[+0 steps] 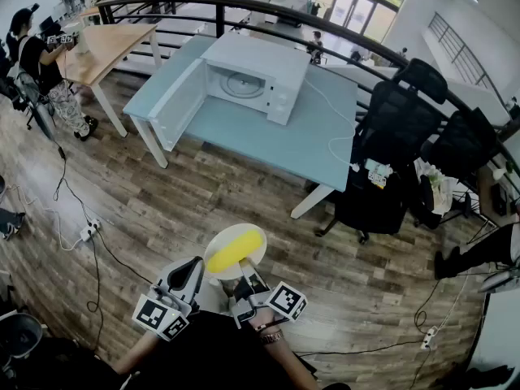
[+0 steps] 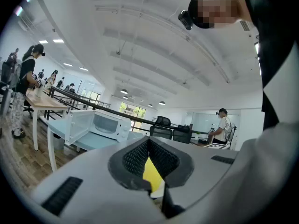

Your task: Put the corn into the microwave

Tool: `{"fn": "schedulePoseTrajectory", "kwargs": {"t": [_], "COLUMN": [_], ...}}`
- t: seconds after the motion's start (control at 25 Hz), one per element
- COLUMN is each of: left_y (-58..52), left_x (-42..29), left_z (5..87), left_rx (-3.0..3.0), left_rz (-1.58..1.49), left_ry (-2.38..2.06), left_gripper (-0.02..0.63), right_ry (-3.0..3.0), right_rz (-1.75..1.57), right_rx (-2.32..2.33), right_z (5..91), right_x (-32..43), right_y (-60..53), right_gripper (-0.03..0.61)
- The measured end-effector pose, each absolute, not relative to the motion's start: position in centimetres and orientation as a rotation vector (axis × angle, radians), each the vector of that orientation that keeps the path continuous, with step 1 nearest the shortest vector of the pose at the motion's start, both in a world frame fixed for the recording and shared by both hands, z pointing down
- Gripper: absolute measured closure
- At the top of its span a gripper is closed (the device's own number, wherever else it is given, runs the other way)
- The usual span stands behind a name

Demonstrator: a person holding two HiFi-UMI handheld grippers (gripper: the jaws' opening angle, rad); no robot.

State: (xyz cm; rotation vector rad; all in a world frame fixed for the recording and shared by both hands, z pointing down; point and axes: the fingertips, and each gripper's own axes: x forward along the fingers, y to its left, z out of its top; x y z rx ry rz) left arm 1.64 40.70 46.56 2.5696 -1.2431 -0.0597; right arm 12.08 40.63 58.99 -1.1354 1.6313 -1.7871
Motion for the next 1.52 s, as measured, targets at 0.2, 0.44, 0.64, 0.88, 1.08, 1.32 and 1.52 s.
{"fn": "schedulePoseTrajectory", "kwargs": {"t": [0.2, 0.44, 0.64, 0.88, 1.08, 1.32, 1.52], "left_y": [40.5, 38.9, 38.6, 38.6, 37.4, 36.8, 36.2], "left_x": [3.2, 1.6, -0.3, -1.8, -4.7, -6.7, -8.4], "left_z": [47.2, 45.5, 46.3, 46.4, 46.9, 46.8, 46.6], "left_rx": [2.527, 2.616, 2.581, 2.588, 2.587, 2.611, 2.621], "left_rz": [-0.111, -0.125, -0.12, -0.1, -0.115, -0.105, -0.105], "left_ry": [-1.259, -1.211, -1.212, -1.18, -1.199, -1.157, -1.142], "left_gripper": [0.611, 0.611, 0.611, 0.611, 0.611, 0.611, 0.611], "right_ry": [1.709, 1.673, 1.688, 1.654, 1.65, 1.59, 1.538], "right_rz": [-1.704, -1.713, -1.717, -1.699, -1.67, -1.674, -1.656], "right_rx": [-1.084, -1.18, -1.171, -1.115, -1.111, -1.165, -1.184], "right_z": [58.4, 57.9, 58.1, 57.9, 58.0, 58.7, 59.4], "right_x": [13.9, 13.0, 10.4, 8.0, 6.4, 4.4, 3.2], "right_y": [39.6, 39.0, 38.5, 37.5, 36.6, 36.4, 36.2], "right_gripper": [0.546, 0.546, 0.546, 0.546, 0.546, 0.546, 0.546]}}
